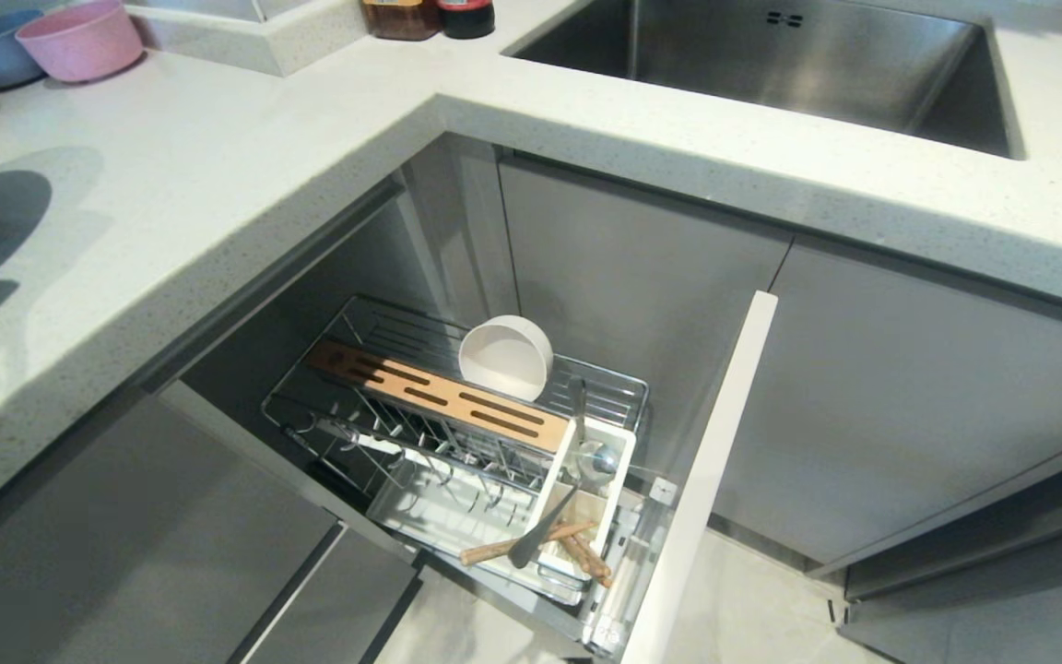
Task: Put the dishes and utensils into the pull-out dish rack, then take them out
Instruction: Take the plate out of the cupboard, then take the bowl out of the cupboard
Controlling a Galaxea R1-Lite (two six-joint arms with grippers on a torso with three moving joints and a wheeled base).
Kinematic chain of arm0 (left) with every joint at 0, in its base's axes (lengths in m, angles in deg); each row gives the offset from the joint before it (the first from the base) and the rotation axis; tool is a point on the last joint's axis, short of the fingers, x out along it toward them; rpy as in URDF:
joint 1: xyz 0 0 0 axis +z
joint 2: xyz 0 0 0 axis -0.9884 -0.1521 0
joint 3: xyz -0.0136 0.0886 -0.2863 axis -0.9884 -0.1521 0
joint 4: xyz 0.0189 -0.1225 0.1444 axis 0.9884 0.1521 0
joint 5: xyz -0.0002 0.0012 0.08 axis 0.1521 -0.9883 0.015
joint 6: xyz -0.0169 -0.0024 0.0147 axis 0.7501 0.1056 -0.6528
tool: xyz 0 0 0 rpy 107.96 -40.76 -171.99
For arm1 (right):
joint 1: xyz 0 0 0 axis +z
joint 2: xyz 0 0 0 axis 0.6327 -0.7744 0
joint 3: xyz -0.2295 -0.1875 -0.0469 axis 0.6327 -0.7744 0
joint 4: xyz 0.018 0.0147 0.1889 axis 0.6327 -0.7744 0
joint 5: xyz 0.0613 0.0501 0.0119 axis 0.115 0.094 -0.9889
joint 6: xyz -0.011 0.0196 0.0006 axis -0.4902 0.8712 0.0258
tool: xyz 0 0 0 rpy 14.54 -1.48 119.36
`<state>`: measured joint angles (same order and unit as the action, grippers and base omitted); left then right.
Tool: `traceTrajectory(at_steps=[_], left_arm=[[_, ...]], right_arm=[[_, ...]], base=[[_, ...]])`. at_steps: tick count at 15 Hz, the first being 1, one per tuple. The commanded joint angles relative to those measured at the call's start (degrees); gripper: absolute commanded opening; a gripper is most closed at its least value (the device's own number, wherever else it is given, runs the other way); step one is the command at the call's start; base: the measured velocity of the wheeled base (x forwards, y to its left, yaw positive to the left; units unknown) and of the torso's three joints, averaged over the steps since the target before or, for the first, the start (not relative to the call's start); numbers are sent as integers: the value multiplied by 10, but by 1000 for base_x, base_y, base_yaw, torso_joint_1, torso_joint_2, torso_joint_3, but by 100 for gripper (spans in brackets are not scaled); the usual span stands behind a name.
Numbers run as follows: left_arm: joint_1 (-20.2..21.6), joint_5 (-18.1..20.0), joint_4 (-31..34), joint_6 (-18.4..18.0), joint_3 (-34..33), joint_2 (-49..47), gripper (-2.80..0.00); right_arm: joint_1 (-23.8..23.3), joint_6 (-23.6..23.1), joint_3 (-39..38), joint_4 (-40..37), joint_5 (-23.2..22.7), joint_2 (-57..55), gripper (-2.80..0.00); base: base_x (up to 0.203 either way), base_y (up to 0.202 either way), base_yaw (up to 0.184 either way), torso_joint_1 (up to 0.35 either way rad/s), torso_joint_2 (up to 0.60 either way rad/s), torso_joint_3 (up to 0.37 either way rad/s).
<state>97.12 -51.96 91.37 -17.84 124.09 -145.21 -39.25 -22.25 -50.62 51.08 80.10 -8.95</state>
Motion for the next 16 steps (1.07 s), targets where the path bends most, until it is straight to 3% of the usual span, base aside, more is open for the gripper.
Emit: traceTrajectory(at_steps=[1, 2, 7, 9, 13, 16], left_arm=[[-1, 1, 6, 0, -3, -2, -280], [-1, 1, 5, 0, -1, -2, 0], [-1, 4, 4, 0, 2, 0, 0], [-4, 9, 5, 20, 6, 6, 0], [-47, 36, 8, 129, 17, 25, 0], [-79, 93, 10, 238, 27, 51, 0]], right_arm=[[0, 0, -1, 0, 0, 0, -280], [0, 0, -1, 0, 0, 0, -280], [0, 0, -1, 0, 0, 0, -280], [0, 0, -1, 0, 0, 0, -280], [0, 0, -1, 0, 0, 0, -280], [0, 0, -1, 0, 0, 0, -280]], base=[[0, 0, 0, 0, 0, 0], [0, 0, 0, 0, 0, 0], [0, 0, 0, 0, 0, 0], [0, 0, 0, 0, 0, 0], [0, 0, 0, 0, 0, 0], [0, 0, 0, 0, 0, 0]])
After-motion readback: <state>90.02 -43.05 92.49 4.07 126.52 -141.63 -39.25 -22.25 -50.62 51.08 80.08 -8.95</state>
